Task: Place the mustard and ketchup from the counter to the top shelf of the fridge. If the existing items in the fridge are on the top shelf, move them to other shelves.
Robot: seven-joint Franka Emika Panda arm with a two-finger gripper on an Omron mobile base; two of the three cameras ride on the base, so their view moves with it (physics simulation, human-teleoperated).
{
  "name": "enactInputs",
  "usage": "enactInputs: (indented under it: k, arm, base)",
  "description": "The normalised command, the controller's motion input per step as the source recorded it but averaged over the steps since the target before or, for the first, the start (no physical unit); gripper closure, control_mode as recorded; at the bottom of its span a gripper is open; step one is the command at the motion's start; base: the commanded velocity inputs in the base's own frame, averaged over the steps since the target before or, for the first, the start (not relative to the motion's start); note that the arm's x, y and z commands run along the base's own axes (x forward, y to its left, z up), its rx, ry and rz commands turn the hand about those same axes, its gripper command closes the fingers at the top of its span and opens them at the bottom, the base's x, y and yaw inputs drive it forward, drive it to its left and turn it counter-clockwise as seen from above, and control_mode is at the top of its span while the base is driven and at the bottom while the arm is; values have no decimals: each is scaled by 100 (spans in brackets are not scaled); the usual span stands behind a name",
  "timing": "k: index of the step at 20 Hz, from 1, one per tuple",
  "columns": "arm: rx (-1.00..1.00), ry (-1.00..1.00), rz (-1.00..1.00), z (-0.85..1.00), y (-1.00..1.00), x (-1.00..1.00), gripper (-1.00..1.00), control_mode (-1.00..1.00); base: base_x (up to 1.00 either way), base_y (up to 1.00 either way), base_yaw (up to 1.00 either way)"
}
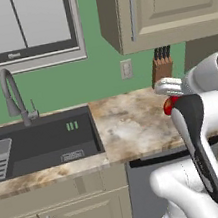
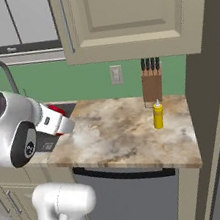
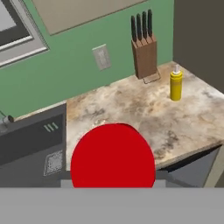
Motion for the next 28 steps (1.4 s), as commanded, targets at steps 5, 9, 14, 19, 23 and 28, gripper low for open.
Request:
enactInputs:
  k: [5, 9, 14, 19, 23, 28]
  arm:
    - [0, 16, 8, 32, 0, -75, 100, -100]
    - [-2, 0, 0, 0, 0, -3, 100, -100]
    - [-1, 0, 0, 0, -2, -27, 100, 100]
    - [0, 0, 0, 0, 0, 0, 100, 100]
    - [0, 0, 0, 0, 0, 0, 100, 100]
    - [0, 0, 0, 0, 0, 0, 100, 100]
  base:
    - [0, 0, 0]
    - [0, 0, 0]
    - [-60, -36, 0]
    - [-100, -100, -5]
    - [-64, -100, -12]
    - [-16, -100, -12]
